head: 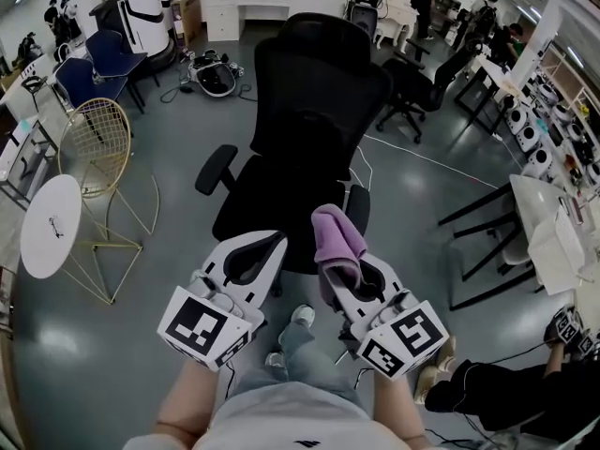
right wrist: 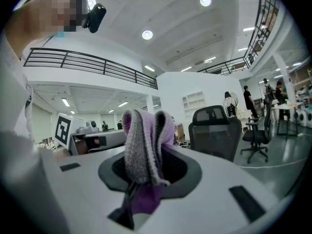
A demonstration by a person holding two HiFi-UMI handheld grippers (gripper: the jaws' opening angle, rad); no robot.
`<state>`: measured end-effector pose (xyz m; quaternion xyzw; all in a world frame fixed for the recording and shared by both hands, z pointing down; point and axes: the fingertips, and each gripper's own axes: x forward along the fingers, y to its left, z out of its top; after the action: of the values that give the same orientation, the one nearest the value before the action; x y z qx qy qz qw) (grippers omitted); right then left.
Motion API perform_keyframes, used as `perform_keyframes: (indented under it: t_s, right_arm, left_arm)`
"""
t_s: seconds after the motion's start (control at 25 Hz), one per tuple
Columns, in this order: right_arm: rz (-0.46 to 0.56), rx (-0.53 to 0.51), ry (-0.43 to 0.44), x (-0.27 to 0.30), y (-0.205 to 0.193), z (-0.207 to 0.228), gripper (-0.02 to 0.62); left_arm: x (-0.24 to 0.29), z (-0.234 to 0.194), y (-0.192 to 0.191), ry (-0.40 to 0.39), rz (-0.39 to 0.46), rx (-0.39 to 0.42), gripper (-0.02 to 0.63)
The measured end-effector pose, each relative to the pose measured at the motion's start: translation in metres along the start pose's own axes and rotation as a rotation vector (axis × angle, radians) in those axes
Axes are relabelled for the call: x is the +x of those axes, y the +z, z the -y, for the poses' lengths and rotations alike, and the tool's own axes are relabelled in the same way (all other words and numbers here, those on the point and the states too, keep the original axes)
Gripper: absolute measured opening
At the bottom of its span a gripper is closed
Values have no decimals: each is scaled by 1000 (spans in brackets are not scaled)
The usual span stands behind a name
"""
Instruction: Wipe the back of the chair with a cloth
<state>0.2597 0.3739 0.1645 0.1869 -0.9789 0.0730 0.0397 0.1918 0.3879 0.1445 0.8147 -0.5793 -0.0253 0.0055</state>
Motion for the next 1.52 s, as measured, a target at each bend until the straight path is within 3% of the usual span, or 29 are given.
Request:
perform_keyframes:
  t_s: [0.44,0.92,1.52]
  right_arm:
    - [-12,-1,68,56,2,47,107]
    - [-4,11,136,114,31,123,107]
    - [-5,36,163,149,28,176,107]
  left_arm:
    - [46,-51,-9,67,-28,8,13]
    - [127,-101,8,118,-23,27,12]
    - [180,-130,-1,143,-41,34,12]
